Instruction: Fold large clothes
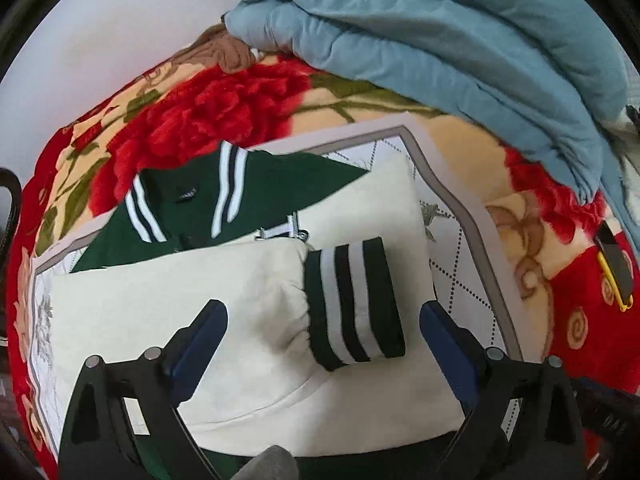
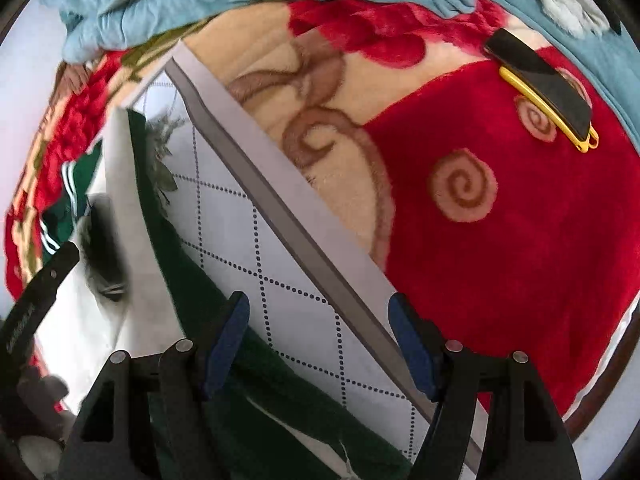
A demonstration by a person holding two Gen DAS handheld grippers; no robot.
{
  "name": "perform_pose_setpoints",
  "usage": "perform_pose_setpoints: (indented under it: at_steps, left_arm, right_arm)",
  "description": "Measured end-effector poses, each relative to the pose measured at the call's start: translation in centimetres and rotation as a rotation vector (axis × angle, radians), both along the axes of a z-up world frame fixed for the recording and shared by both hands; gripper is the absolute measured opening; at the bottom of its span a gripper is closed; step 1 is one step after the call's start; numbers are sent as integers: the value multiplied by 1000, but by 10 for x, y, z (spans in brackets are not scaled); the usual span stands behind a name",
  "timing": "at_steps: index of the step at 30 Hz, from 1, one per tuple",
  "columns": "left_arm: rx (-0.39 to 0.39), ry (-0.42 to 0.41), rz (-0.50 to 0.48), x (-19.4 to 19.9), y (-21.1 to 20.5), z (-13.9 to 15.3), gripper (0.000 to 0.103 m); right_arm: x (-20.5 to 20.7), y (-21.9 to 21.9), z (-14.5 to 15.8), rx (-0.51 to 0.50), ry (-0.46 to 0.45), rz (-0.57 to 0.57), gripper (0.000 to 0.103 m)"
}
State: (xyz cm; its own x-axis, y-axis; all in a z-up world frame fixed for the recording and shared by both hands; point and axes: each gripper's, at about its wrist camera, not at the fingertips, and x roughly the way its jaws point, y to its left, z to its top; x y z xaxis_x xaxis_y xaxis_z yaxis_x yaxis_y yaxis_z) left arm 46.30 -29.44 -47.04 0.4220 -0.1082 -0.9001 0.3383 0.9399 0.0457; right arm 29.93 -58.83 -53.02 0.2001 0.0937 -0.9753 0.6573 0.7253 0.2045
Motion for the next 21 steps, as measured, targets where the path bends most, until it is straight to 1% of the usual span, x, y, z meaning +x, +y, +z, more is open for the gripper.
perform_pose_setpoints:
  at_steps: [2,3,5,6,8,9,10,11,12,13,14,15,16,17,18,19,21]
  left_arm:
    - [-19,17,58,1,19,9,98]
    - [-12,19,104,1,33,12,98]
    - [45,13,217,4,66,17,98]
    - [68,8,264,4,82,17,98]
    - [171,-8,382,3,120,14,98]
    - [216,-22,428,2,135,11,98]
    - [282,-32,480,1,152,6,98]
    - [318,-29,510,1,164,0,98]
    - [344,-11,542,1,179,-7,98]
    - [360,9,575,1,193,-14,98]
    - [371,19,598,1,203,-19,98]
    - [381,31,621,1,212,-24,98]
    - [387,36,636,0,218,-27,98]
    - [392,36,645,0,221,-28,98]
    - [394,31,646,-1,222,-29,98]
    - [395,26,641,0,221,-29,98]
    - [389,5,619,-2,215,-26,98]
  right_arm:
    - [5,-1,10,65,-53,2,74]
    - [10,2,14,93,-77,14,74]
    - [24,13,19,152,-126,58,74]
    - [40,23,22,194,-160,105,74]
    - [63,43,23,241,-196,179,74]
    - [81,58,22,248,-204,229,74]
    - [92,73,20,254,-212,269,74]
    - [102,83,18,268,-221,295,74]
    - [114,95,14,298,-227,326,74]
    - [131,111,3,345,-217,369,74]
    - [139,118,-3,356,-202,386,74]
    - [153,132,-20,342,-143,420,74]
    - [160,140,-28,305,-112,441,72]
    - [166,145,-35,272,-95,460,35]
    - [172,149,-42,221,-73,483,7]
    - [177,145,-44,194,-85,472,7]
    - [183,132,-34,137,-121,446,6]
